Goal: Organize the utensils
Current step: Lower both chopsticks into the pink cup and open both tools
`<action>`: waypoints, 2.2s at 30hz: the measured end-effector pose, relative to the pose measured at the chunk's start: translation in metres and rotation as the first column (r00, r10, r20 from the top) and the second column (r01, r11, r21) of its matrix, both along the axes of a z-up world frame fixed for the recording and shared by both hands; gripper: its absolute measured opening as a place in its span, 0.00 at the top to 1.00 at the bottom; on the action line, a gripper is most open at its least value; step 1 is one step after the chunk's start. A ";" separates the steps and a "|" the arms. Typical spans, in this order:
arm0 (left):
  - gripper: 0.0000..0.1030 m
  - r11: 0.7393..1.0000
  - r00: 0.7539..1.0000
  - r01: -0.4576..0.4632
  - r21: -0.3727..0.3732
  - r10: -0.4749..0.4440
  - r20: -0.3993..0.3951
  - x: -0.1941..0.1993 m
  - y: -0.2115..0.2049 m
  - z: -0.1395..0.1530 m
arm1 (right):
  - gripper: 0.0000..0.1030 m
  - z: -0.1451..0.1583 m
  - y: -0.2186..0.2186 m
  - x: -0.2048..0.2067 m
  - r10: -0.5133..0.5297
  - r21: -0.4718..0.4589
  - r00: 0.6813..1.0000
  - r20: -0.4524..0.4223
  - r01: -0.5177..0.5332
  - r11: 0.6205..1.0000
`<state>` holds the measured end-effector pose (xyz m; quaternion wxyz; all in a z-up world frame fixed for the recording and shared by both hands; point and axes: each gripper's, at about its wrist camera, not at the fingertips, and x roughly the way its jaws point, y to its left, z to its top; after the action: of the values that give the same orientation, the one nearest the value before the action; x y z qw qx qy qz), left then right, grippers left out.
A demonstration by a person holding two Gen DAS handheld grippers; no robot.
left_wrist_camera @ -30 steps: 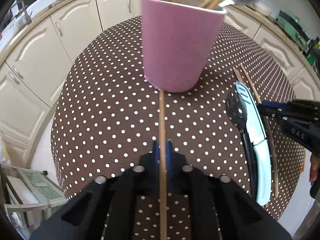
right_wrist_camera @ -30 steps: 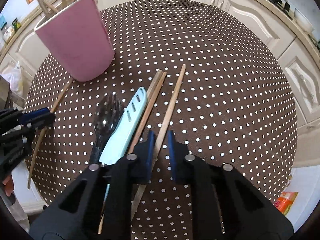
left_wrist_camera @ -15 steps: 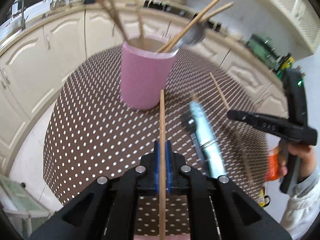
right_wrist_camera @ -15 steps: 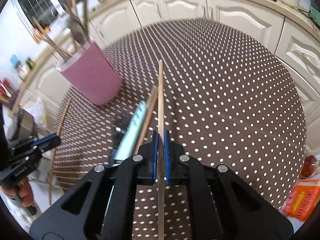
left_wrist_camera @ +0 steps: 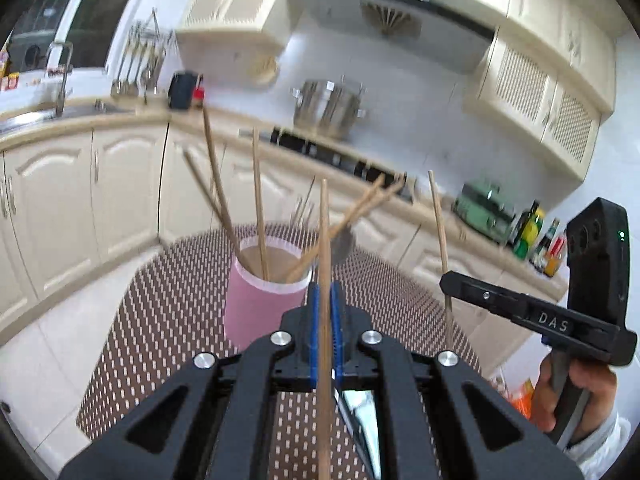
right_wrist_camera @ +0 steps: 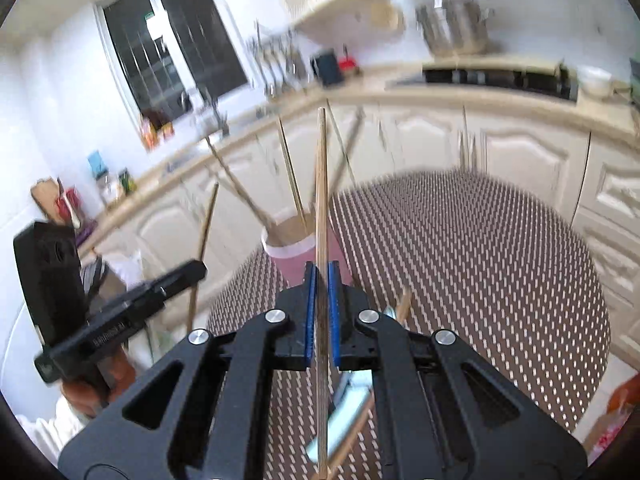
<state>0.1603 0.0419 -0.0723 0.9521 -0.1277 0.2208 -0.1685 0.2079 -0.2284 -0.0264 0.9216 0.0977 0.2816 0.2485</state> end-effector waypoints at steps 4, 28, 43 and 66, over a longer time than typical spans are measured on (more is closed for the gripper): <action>0.95 0.999 0.993 -0.018 -0.034 0.022 0.116 0.003 0.002 0.018 | 0.94 0.018 0.017 -0.005 -0.025 0.040 0.990 0.139 0.020 0.999; 0.94 0.963 0.838 -0.233 -0.135 0.269 0.474 0.080 -0.014 0.039 | 0.94 0.025 0.064 0.061 -0.117 0.196 0.909 0.399 0.040 0.980; 0.94 0.959 0.841 -0.272 -0.080 0.277 0.464 0.101 -0.019 0.013 | 0.94 0.002 0.073 0.077 -0.115 0.179 0.910 0.399 0.046 0.983; 0.62 0.969 0.921 -0.247 -0.001 0.235 0.312 0.062 -0.007 -0.001 | 0.93 -0.006 0.078 0.048 -0.101 0.116 0.927 0.361 0.063 0.991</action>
<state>0.2225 0.0350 -0.0730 0.9907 -0.1074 0.0546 -0.0639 0.2554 -0.1505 -0.0325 0.9613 0.1082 0.0875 0.2377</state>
